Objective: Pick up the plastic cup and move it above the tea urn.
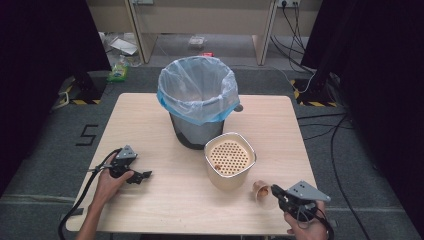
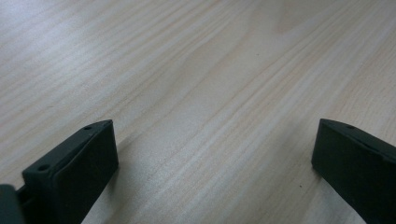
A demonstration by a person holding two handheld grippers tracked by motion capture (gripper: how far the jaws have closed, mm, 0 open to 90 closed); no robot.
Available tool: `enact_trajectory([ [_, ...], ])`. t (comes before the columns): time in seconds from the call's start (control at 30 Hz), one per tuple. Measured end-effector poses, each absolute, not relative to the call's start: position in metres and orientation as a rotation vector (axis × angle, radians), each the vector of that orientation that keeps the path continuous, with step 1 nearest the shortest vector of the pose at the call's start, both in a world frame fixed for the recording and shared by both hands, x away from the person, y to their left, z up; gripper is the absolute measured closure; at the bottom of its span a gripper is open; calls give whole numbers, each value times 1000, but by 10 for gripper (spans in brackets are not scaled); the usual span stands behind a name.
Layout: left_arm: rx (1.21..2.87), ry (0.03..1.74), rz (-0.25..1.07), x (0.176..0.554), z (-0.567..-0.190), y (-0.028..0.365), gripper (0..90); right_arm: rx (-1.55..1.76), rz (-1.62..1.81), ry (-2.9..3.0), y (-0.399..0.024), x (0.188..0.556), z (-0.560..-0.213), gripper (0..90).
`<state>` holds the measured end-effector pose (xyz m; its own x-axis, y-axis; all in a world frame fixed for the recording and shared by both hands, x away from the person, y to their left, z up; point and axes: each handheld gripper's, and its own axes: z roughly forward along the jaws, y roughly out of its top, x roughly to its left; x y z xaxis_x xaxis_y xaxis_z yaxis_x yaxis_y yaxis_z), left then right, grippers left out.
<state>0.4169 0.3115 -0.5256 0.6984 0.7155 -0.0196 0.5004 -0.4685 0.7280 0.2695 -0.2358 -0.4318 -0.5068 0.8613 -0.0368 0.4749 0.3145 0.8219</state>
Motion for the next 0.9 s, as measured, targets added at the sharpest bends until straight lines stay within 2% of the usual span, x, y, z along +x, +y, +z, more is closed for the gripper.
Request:
enact_trajectory([
  [0.37, 2168, 924, 373, 417, -526, 311, 0, 1135, 1022, 2004, -248, 306, -412, 873],
  [0.9, 2167, 924, 373, 417, -526, 311, 0, 1023, 964, 1922, -240, 351, -388, 873],
])
